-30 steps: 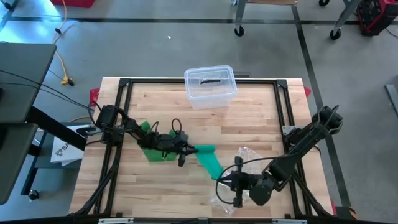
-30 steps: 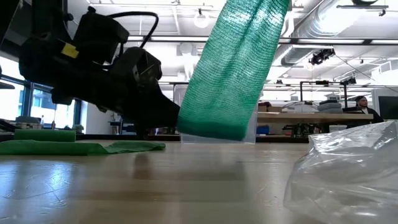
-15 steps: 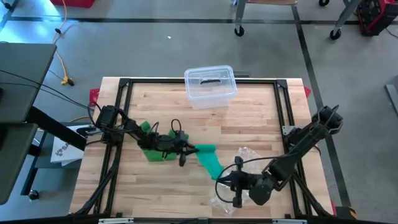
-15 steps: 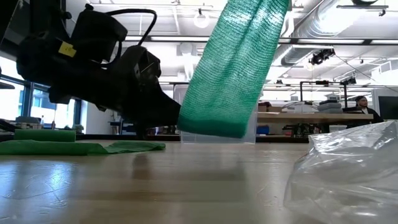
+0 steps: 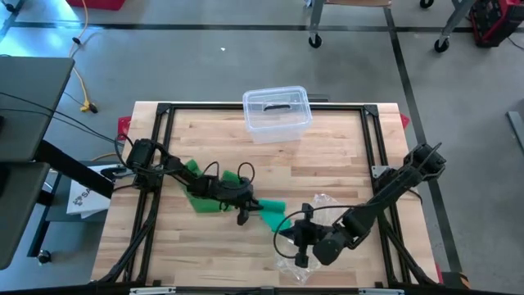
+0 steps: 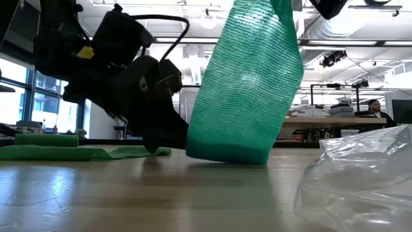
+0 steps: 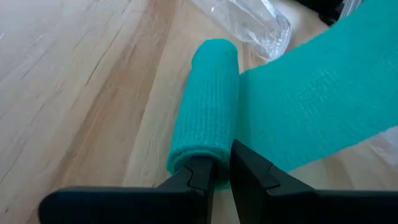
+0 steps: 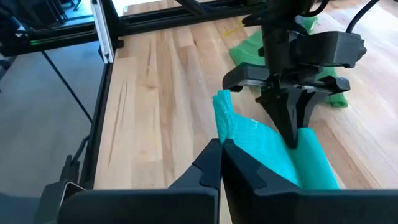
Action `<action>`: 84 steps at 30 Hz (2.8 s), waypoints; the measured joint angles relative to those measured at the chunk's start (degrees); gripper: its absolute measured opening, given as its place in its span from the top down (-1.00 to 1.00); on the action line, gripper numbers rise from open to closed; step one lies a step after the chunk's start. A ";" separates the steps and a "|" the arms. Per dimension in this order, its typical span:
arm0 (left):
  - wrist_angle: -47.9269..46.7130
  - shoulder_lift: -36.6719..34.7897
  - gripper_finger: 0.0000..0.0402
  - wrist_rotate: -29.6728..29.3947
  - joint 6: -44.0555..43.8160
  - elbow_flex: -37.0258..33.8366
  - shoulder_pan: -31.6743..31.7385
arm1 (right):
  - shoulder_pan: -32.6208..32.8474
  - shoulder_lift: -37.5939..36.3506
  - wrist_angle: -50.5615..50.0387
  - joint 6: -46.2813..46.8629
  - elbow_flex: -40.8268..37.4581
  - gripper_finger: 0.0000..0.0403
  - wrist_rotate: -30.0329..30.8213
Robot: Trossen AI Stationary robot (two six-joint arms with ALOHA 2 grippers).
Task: Roll bandage
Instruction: Roll the blue bandage
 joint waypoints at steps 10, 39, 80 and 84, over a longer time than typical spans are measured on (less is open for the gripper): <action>0.72 0.00 0.76 2.38 0.00 -0.02 0.07 | 0.03 0.00 -0.16 1.13 0.00 1.00 -0.79; 7.09 0.00 0.24 9.18 -2.01 -0.15 1.96 | 0.40 1.18 -0.10 2.40 0.00 1.00 -2.05; 0.00 -0.02 0.21 8.67 11.58 -0.09 -0.76 | -20.21 -1.57 -2.09 -13.33 -0.02 1.00 -13.70; -0.20 -0.02 0.21 8.67 11.58 -0.09 -0.79 | -24.99 -1.57 -3.36 -17.38 -0.02 1.00 -13.92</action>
